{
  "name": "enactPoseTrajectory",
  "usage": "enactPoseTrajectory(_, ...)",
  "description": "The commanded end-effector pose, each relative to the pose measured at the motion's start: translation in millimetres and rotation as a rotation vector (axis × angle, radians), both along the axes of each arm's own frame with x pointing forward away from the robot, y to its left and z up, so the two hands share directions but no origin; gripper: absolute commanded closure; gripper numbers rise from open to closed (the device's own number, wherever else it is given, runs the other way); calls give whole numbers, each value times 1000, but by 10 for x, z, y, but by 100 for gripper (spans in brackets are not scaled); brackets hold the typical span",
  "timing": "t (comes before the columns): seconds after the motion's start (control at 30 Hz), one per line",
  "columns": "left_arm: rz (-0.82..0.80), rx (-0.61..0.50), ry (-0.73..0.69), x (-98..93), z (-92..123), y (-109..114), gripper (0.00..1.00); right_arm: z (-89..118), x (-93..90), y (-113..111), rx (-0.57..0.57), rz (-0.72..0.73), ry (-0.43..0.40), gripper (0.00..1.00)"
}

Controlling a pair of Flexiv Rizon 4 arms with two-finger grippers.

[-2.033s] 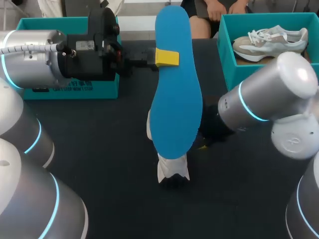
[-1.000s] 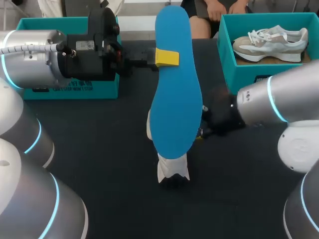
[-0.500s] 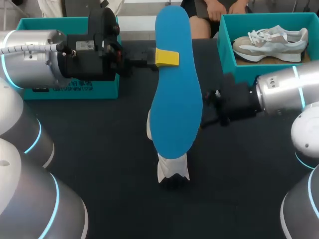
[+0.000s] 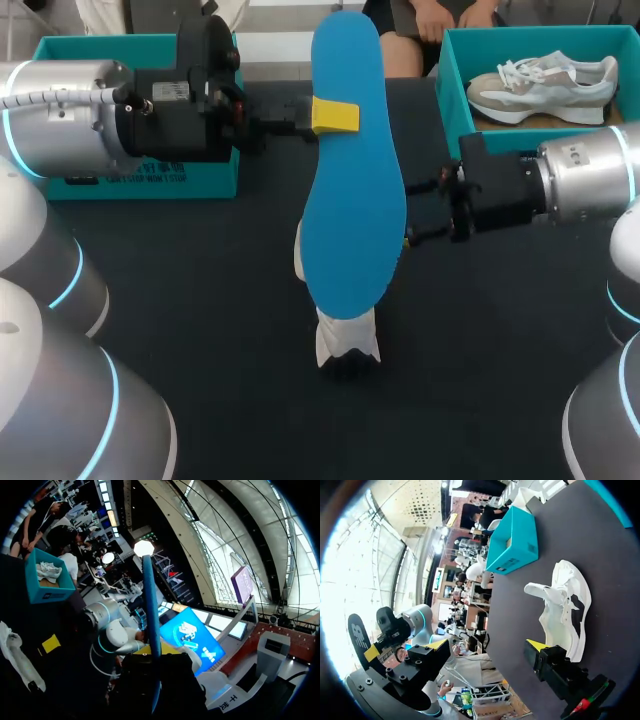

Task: Take the shoe out of the shoebox, open the shoe tongue, remove and reinsert the insole, then place the shoe into the shoebox

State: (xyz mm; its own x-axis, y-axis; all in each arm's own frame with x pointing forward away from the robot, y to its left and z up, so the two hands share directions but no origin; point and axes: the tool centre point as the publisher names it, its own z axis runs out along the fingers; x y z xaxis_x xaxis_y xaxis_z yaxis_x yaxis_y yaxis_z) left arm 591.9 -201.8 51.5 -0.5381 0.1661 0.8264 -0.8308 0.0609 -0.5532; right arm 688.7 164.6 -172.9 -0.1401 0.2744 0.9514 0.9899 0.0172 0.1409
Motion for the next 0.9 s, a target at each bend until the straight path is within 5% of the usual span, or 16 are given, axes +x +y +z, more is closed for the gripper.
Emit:
enactPoseTrajectory(0.03, 1, 0, 1, -11, -8, 1, 100, 158, -29, -66, -4, -9, 6, 0)
enactPoseTrajectory(0.8, 1, 0, 1, -11, -8, 1, 100, 269, -9, -60, 46, -20, -28, 0)
enactPoseTrajectory(0.9, -3, -54, -154, -17, -56, 105, 100, 269, -9, -60, 46, -20, -28, 0)
